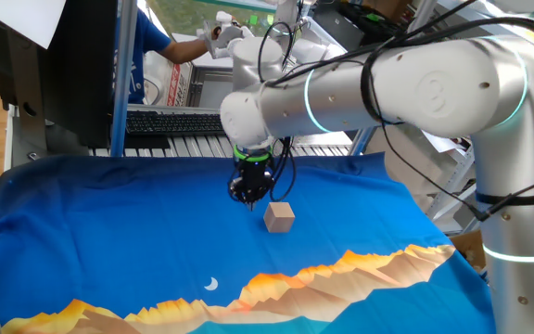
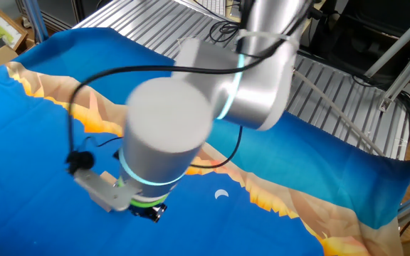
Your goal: Approach and touch the side of the small block
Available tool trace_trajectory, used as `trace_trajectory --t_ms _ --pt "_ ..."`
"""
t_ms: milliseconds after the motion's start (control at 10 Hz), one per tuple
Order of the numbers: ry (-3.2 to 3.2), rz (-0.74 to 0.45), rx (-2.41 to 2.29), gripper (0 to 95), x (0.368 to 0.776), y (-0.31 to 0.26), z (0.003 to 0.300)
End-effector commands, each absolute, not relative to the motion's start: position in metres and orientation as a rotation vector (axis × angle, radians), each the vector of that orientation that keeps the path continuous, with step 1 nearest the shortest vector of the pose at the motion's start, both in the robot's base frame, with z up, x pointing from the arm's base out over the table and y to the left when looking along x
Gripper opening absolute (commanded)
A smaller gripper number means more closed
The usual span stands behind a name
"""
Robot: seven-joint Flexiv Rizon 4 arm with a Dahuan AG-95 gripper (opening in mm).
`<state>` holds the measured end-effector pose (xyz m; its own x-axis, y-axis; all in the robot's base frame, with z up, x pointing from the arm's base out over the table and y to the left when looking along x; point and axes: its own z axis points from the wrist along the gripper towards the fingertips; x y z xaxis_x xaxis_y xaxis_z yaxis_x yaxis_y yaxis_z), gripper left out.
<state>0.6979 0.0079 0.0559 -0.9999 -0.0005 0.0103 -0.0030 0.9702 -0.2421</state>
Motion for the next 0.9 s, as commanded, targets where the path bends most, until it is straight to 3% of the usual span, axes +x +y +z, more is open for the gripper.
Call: trace_trajectory --t_ms 100,900 --pt "-3.113 0.411 0.008 0.0 0.6999 0.007 0.0518" --pt "-3.131 0.491 0.026 0.0 0.6992 -0.0002 0.0469"
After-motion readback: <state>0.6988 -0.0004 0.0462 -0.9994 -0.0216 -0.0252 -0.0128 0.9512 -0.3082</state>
